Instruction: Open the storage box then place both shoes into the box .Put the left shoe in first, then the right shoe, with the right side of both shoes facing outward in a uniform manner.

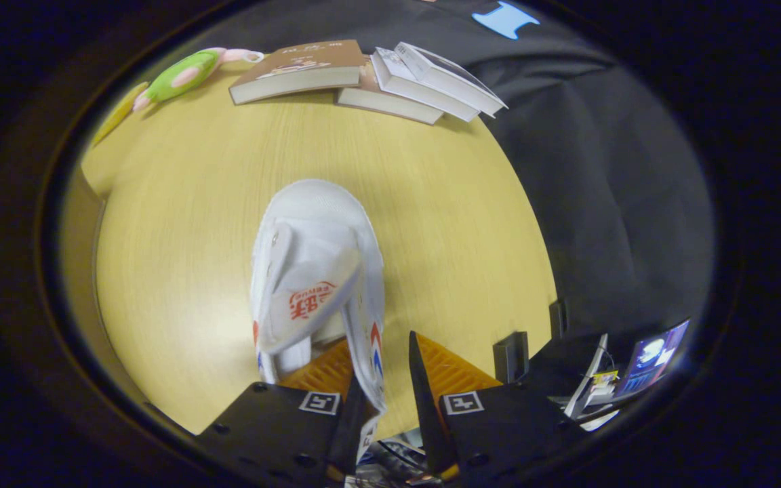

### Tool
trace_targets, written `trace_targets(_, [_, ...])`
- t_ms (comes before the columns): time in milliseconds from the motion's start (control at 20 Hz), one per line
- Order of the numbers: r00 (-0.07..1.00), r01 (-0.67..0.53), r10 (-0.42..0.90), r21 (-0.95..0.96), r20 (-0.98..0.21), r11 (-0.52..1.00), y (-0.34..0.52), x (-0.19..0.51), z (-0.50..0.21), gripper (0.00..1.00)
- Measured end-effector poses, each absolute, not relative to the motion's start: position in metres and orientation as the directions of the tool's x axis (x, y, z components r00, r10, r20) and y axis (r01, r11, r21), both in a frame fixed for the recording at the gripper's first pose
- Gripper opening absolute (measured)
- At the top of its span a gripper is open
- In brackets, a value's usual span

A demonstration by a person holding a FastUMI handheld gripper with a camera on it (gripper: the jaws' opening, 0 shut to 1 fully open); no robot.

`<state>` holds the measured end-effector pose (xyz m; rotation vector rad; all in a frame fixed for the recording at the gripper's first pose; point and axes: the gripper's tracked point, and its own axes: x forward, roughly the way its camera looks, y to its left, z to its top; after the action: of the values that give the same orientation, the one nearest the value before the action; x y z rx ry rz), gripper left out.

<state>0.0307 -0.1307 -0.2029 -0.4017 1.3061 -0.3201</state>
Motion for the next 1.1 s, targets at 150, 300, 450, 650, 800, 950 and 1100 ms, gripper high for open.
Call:
trace_targets(150, [0.248,-0.014,-0.424,-0.441,-0.871,0.897,-0.122,0.031,-0.209,0.14])
trace_targets(300, [0.261,-0.021,-0.458,-0.479,-0.850,0.878,-0.122,0.031,-0.206,0.11])
trace_targets(450, [0.285,0.045,-0.486,-0.495,-0.826,0.868,-0.122,0.031,-0.205,0.11])
trace_targets(650, [0.288,0.065,-0.518,-0.523,-0.805,0.850,-0.122,0.030,-0.203,0.06])
trace_targets(800, [0.296,0.078,-0.524,-0.527,-0.798,0.846,-0.121,0.032,-0.202,0.04])
trace_targets(950, [0.310,0.159,-0.492,-0.466,-0.813,0.870,-0.119,0.032,-0.196,0.04])
trace_targets(1100, [0.311,0.180,-0.473,-0.437,-0.825,0.881,-0.116,0.027,-0.191,0.04])
